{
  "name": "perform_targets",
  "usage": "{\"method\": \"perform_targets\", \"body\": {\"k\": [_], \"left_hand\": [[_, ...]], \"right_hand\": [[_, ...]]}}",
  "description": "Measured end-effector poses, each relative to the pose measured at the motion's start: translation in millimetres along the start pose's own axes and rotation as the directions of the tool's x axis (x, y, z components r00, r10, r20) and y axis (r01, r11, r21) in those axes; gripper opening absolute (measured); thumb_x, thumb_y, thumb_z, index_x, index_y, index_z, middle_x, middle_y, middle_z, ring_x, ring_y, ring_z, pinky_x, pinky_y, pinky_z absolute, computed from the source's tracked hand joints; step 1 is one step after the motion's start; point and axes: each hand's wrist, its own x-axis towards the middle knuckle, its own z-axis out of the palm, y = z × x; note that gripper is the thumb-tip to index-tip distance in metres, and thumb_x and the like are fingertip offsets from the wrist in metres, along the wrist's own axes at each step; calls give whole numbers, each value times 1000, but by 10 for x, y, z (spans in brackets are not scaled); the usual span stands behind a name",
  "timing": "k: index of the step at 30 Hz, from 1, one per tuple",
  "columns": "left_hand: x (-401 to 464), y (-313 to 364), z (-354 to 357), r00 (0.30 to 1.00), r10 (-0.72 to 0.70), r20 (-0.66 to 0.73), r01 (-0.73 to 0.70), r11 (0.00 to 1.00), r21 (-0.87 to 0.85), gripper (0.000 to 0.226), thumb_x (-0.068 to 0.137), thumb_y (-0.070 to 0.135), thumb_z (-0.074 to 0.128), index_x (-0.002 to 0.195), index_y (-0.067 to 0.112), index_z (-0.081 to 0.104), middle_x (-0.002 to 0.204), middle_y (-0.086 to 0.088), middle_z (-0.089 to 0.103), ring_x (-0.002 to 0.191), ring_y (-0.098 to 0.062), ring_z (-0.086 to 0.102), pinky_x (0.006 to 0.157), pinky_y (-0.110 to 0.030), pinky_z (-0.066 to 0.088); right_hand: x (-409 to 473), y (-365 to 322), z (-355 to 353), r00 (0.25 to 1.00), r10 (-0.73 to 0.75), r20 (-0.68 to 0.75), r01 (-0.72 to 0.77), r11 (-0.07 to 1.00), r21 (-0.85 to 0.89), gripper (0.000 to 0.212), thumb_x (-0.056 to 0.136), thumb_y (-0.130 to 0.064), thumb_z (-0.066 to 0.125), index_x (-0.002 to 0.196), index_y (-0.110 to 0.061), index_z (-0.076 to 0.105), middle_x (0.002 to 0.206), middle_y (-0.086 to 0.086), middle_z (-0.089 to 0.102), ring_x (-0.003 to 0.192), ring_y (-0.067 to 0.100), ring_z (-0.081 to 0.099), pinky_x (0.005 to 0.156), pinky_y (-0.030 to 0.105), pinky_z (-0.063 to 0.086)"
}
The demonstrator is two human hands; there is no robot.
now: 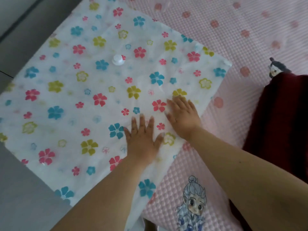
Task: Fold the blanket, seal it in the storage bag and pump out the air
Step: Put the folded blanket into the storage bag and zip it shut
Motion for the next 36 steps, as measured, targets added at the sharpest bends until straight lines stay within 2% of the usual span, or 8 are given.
{"method": "perform_targets", "body": {"k": [3,6,10,15,19,25,30,36], "left_hand": [[-93,441,-91,965,203,166,-198,979,-47,91,78,81,14,153,32,-2,161,1,-14,145,-35,-19,110,-69,-5],[-138,784,-126,957,235,172,-224,971,-80,83,84,61,50,151,24,17,161,-1,4,146,-37,-7,109,-70,3],[-159,854,-166,978,207,-15,-206,959,-197,51,86,33,60,131,13,47,130,-9,51,127,-30,41,104,-51,37],[-162,774,-317,979,197,-49,-202,964,-174,36,85,34,58,112,11,54,108,-4,58,96,-22,55,71,-30,45],[-209,797,-336,981,192,-40,-192,981,-16,49,88,58,47,106,13,57,104,-2,57,96,-21,54,68,-32,45],[-154,755,-350,989,139,-43,-143,983,-113,28,90,38,48,97,14,61,94,-1,59,88,-22,58,68,-33,49],[-133,649,-316,958,277,-75,-287,933,-217,46,98,25,41,142,33,37,107,2,57,89,-14,55,72,-33,48],[-36,565,-334,952,280,121,-228,917,-328,38,101,21,38,135,17,55,139,-1,49,125,-20,47,105,-30,36]], "right_hand": [[-313,215,-84,850,401,-340,-262,884,386,66,88,-53,25,121,-7,61,124,13,60,121,31,48,103,34,29],[-437,344,-132,663,741,-104,-447,504,739,54,94,-50,28,94,-7,60,89,11,64,90,33,60,81,39,44],[-532,303,-224,634,736,236,-421,72,904,46,99,-48,33,96,-11,59,76,6,59,70,21,54,67,35,46],[-580,208,-317,656,680,329,-388,-70,919,37,104,-33,30,91,-12,57,72,5,60,63,19,56,63,31,49],[-585,198,-279,648,669,365,-400,-110,910,35,102,-32,32,109,-9,58,80,9,62,67,21,59,64,32,53],[-631,106,-244,683,664,305,-401,-9,916,39,101,-37,34,99,-10,61,77,6,62,66,19,59,65,33,51],[-664,32,-192,692,717,82,-276,158,948,34,101,-43,35,96,-14,51,80,-1,58,73,16,56,71,35,49],[-708,51,-75,826,562,45,-236,272,933,34,103,-37,33,97,-15,58,91,-2,62,84,14,59,84,38,51]]}}
